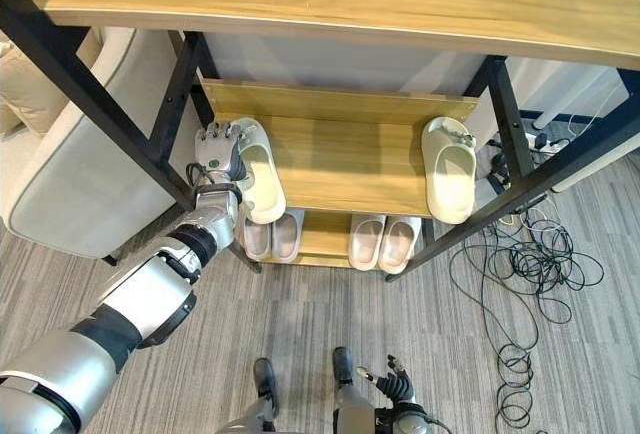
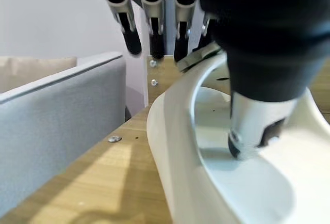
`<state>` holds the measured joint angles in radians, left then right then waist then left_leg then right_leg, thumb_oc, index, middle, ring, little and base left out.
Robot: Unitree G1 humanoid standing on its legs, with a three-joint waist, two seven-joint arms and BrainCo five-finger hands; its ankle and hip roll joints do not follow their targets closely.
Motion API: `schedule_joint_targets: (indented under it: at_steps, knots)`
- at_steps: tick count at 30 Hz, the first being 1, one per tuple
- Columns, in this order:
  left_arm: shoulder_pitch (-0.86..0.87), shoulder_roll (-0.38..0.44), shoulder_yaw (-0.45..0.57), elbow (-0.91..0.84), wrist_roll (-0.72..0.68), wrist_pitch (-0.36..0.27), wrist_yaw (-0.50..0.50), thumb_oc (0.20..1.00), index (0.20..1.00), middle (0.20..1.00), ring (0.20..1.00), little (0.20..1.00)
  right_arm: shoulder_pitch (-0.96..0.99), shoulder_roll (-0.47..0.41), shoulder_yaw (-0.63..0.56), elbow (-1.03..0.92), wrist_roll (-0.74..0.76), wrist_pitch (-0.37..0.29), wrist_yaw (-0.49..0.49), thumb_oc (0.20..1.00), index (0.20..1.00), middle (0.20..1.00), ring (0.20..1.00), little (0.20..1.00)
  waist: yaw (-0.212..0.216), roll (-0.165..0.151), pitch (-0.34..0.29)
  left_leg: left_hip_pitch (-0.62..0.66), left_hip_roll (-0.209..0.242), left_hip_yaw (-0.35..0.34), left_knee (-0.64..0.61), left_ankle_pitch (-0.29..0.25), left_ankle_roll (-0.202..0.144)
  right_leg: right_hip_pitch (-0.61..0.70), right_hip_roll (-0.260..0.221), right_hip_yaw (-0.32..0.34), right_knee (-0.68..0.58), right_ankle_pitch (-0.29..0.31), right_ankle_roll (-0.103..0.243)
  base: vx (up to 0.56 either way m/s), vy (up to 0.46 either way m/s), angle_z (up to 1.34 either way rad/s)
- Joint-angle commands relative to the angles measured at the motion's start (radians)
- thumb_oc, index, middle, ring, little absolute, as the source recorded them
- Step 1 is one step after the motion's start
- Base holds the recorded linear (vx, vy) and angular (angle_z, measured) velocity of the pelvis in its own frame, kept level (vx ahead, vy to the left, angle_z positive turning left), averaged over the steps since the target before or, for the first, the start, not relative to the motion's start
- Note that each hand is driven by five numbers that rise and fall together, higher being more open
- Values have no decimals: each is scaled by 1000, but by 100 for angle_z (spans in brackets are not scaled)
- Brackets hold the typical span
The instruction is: Arrange the slippers neatly on the shoe rack.
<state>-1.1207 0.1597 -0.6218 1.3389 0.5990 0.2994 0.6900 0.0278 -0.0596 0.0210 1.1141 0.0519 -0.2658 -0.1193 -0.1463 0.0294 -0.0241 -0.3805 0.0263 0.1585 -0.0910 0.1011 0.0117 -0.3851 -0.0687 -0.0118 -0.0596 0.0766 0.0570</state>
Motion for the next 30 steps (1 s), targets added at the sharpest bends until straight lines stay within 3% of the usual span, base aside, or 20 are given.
schedule_joint_targets:
  at_steps: [1,2,3,14,19,30]
  knots:
    - [-166,2,52,128,-23,11,36,432,432,432,432,432,48,35,25,-3,-40,24,0,1000,1000,1000,1000,1000,-6,37,96,52,-34,6,4,-55,10,63,11,61,38,-88,18,0,0,0]
    - [-169,0,56,130,-28,11,38,291,291,291,291,291,47,36,25,-2,-40,24,-1,1000,1000,1000,1000,1000,-7,38,96,51,-34,6,4,-55,10,61,12,62,39,-88,18,0,0,0]
    - [-170,0,57,131,-32,11,40,200,200,200,200,200,48,36,23,-1,-39,24,0,1000,1000,1000,1000,1000,-8,38,95,50,-34,7,4,-55,10,59,12,64,39,-87,19,0,0,0]
    - [-154,-21,81,72,-16,-22,70,200,200,200,200,200,28,37,20,13,-29,24,4,1000,1000,1000,1000,1000,-10,44,98,47,-36,18,4,-52,7,38,19,70,62,-89,16,0,0,0]
    - [-132,-31,136,-10,-29,-87,160,200,200,200,200,200,-11,34,17,15,-14,33,-1,1000,1000,1000,1000,1000,-17,48,121,43,-36,32,4,-49,5,9,25,79,86,-81,13,-15,-8,-1]
    - [-163,-75,162,-38,-45,-129,154,200,200,200,200,200,-52,16,5,46,-6,45,-20,1000,1000,1000,1000,1000,-34,68,148,37,-32,75,4,-49,1,-48,42,129,127,-75,3,-10,-23,-13]
